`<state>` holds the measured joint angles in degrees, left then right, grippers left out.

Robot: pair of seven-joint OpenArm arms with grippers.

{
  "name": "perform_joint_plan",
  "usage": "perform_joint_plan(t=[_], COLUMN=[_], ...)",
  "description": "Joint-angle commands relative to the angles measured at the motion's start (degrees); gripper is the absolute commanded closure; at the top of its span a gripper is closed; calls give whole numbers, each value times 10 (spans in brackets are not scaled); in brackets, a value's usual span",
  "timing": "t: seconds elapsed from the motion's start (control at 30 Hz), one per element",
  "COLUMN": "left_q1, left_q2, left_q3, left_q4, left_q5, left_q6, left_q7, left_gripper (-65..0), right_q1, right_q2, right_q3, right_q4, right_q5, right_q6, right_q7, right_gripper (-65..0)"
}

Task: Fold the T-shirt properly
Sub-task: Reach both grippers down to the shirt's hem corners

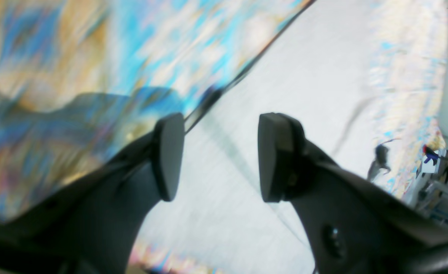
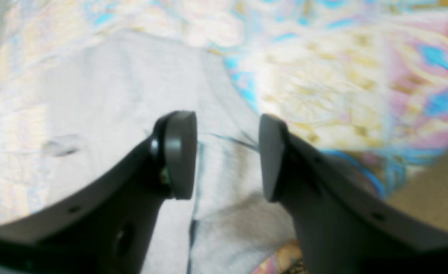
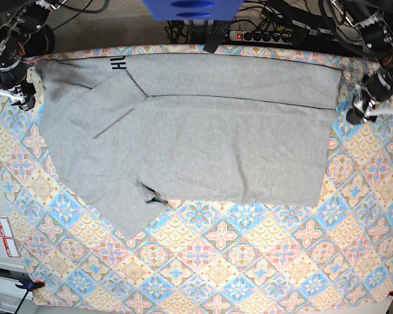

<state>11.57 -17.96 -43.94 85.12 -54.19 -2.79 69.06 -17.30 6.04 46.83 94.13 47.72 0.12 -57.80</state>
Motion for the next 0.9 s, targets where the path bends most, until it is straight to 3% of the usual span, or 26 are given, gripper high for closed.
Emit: perform_joint_plan(t=[0.0,0.13,0.3,0.4,0.63,0.87], left_q1=[-18,-73,-162,-217,-298,-345], left_q2=[-15,-26,-27,-26,-26,-26], left_q3=[13,58,125,168,222,294], left_q4=[8,6,-11,-57,-204,-327], left_q5=[-10,4,108,152,212,225], left_q6=[-2,-2,-2,-2,-2,-2], left_q7=[-2,-5,-6,-20,-128,-251], left_gripper=[-318,-317,-319,-320,-321,-323], right_q1=[18,38,85,111,162,183], right_q2=[20,38,52,53,53,52], right_q3=[-16,-70,-134,-171,-237,-245], right_q4=[12,12,5,2,-4,-53], right_q5=[13,13,11,-21,-117,-120], right_q6=[10,10,10,10,10,10], right_q7=[9,10,11,11,12,13], right_gripper=[-267,-267,-267,-267,-267,-267])
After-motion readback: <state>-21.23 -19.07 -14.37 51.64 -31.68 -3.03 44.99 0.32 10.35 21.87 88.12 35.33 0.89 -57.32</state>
